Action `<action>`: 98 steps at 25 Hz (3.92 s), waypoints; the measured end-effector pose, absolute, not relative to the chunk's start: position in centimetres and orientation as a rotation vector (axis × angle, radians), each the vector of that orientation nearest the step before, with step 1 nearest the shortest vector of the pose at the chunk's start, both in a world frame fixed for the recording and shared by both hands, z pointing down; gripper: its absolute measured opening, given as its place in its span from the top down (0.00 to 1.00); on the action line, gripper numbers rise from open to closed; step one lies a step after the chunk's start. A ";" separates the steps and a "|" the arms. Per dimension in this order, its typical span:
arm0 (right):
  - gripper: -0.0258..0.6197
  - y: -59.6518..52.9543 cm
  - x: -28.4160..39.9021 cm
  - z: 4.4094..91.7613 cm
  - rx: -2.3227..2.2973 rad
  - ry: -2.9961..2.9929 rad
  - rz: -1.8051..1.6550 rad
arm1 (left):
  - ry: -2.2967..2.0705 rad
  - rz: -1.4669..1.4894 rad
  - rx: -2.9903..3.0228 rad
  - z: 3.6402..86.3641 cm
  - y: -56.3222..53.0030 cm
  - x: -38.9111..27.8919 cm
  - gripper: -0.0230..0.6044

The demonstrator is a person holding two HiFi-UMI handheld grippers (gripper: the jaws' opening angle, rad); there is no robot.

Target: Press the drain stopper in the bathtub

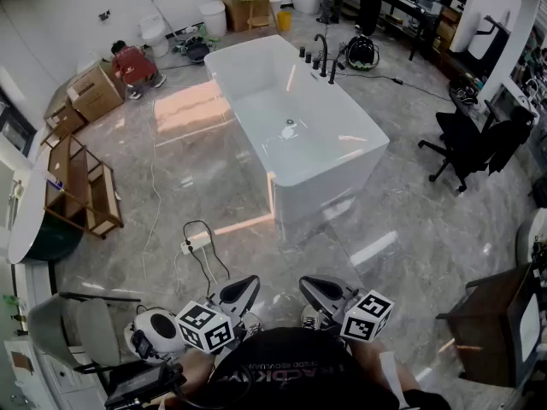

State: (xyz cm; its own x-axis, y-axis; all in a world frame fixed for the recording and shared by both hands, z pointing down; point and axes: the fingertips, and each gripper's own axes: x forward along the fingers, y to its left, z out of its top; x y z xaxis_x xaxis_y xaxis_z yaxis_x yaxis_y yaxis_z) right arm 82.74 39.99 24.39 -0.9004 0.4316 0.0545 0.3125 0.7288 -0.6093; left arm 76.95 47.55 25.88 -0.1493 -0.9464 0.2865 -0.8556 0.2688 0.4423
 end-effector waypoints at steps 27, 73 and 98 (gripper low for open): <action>0.93 37.4 83.8 23.6 -0.675 -2.743 0.852 | -2.049 -0.255 1.590 26.0 45.0 77.9 0.95; 0.93 41.0 63.4 23.9 -0.646 -2.705 0.888 | -2.057 -0.265 1.572 26.1 49.7 58.3 0.95; 0.93 37.2 41.6 23.5 -0.943 -2.589 0.873 | -2.246 -0.301 1.320 25.3 46.9 39.5 0.95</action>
State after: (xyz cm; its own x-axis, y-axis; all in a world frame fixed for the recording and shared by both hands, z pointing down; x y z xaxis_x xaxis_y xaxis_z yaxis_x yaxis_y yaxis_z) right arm 41.64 37.15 23.50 -0.7592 0.6502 0.0289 0.5001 0.6112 -0.6135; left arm 39.54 46.93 25.27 -0.3952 -0.8621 0.3172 -0.7484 0.5024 0.4331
